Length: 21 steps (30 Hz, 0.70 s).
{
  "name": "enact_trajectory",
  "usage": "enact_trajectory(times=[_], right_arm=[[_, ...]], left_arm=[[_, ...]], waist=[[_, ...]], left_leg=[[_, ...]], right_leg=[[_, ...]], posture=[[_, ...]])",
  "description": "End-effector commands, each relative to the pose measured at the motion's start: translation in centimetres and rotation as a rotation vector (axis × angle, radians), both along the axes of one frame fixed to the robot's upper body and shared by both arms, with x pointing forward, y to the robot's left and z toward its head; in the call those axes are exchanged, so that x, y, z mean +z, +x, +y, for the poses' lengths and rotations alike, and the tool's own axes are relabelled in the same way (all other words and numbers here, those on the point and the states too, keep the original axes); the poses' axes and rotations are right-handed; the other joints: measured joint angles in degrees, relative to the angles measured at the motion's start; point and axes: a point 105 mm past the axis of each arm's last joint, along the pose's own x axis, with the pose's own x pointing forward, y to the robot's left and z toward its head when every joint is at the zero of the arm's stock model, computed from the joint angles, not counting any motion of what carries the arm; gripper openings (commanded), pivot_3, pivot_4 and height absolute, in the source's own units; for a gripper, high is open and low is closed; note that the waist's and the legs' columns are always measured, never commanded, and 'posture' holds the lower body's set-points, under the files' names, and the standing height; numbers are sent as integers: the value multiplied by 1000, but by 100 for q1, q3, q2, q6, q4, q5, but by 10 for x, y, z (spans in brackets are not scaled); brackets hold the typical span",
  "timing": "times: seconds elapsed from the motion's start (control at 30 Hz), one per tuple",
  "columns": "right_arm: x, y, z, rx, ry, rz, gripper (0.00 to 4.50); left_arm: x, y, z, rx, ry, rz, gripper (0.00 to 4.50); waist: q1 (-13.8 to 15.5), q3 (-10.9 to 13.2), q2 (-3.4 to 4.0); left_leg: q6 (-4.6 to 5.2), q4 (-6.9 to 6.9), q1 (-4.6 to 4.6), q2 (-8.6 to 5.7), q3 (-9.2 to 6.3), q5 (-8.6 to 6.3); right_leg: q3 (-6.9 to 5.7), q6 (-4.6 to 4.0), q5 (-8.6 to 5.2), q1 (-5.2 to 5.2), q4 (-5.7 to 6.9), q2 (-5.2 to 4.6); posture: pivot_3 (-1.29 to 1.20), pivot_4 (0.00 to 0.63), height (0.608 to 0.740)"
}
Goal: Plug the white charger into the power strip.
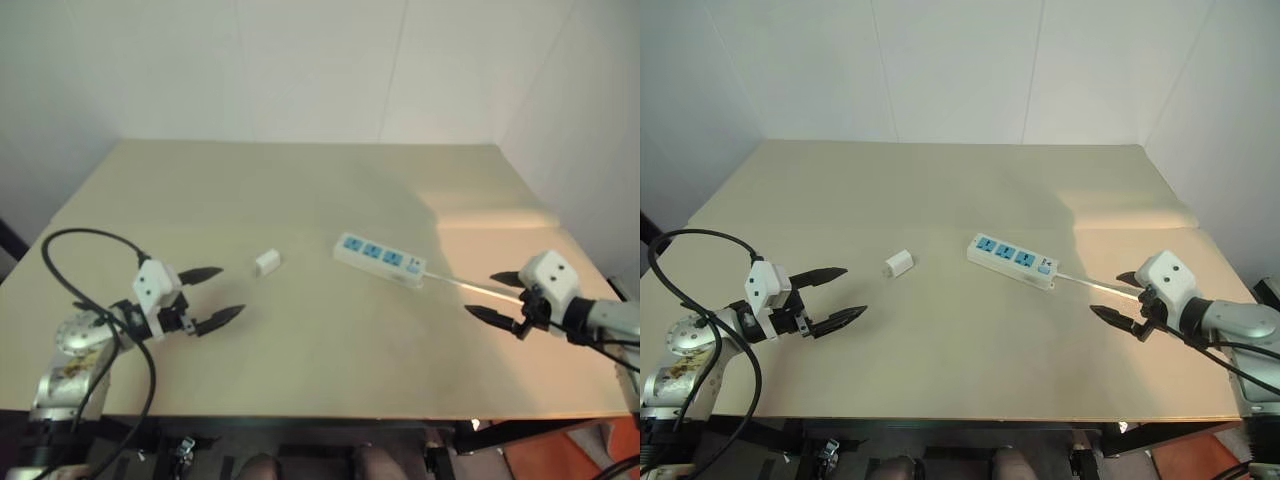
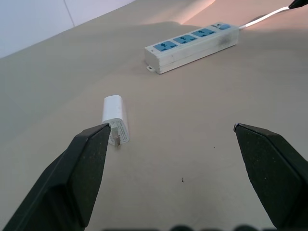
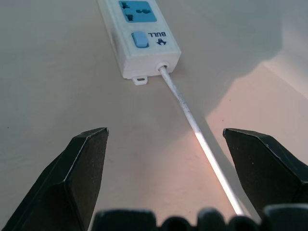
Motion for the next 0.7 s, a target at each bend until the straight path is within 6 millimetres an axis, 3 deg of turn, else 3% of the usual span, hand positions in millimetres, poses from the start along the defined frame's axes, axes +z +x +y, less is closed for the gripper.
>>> enact_trajectory(times=[0.03,0.3,0.7], right_arm=[[13,2,-3,-1,-19,-38,4477],[11,11,-3,-41,18,-17,4477],[-28,84,6,-113,102,105,4477]], left_arm=[[12,-3,-2,-9,-6,-43,4481],[14,-1,5,22,0,-46,4481],[16,1,-5,-24,6,-44,4481]], waist=[[3,0,0],[-6,0,0],[-82,1,1]], left_leg=[[0,0,0,0,0,0],[0,0,1,0,0,0],[0,1,6,-1,2,0]], right_leg=[[0,0,0,0,0,0],[0,-1,1,0,1,0],[1,-17,10,0,7,1]], posture=[[0,150,740],[0,150,740],[0,150,740]])
